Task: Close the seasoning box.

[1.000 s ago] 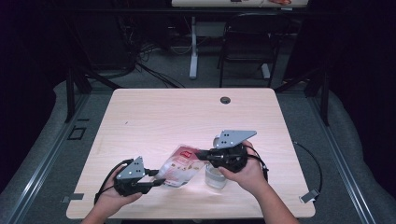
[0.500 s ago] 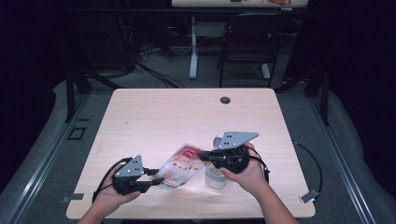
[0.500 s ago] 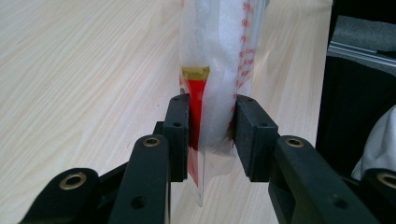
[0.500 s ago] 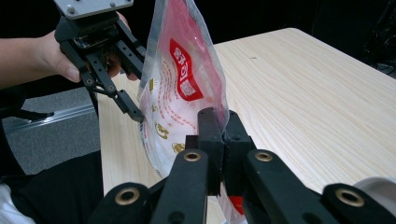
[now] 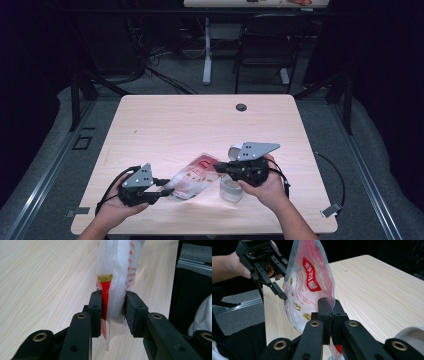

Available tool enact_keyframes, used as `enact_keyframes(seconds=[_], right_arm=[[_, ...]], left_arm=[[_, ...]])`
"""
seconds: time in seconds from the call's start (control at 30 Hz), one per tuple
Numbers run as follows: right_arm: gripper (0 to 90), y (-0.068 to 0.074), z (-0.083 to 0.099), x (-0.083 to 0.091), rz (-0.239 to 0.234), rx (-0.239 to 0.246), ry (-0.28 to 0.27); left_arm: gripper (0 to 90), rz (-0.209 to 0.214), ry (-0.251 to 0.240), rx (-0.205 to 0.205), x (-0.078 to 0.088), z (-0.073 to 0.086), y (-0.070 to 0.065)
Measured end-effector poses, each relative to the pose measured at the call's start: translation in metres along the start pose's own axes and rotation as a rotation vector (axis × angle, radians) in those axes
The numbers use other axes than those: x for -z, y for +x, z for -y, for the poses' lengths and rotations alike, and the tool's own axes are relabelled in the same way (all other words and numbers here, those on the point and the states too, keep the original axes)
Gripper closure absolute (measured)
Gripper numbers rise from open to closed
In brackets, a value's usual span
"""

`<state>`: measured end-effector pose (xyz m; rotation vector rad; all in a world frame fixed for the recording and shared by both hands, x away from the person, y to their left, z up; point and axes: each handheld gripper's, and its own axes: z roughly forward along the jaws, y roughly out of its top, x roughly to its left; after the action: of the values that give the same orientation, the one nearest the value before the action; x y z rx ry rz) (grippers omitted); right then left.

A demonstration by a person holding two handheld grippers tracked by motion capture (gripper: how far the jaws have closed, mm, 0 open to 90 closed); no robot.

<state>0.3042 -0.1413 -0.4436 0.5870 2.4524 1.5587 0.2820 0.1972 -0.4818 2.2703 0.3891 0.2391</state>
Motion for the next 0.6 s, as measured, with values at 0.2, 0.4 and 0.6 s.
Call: enact_keyframes(seconds=[0.2, 0.4, 0.6], right_arm=[[89.0, -0.001, 0.004, 0.0, 0.004, -0.007, 0.001], [89.1, -0.002, 0.008, 0.002, 0.006, -0.018, -0.005], [89.5, -0.003, 0.011, 0.002, 0.005, -0.019, -0.001]], left_arm=[[69.2, 0.004, -0.002, 0.002, 0.003, -0.002, 0.0], [70.0, 0.0, -0.005, -0.007, 0.007, -0.006, 0.001], [70.7, 0.002, -0.007, 0.001, 0.008, -0.008, 0.001]])
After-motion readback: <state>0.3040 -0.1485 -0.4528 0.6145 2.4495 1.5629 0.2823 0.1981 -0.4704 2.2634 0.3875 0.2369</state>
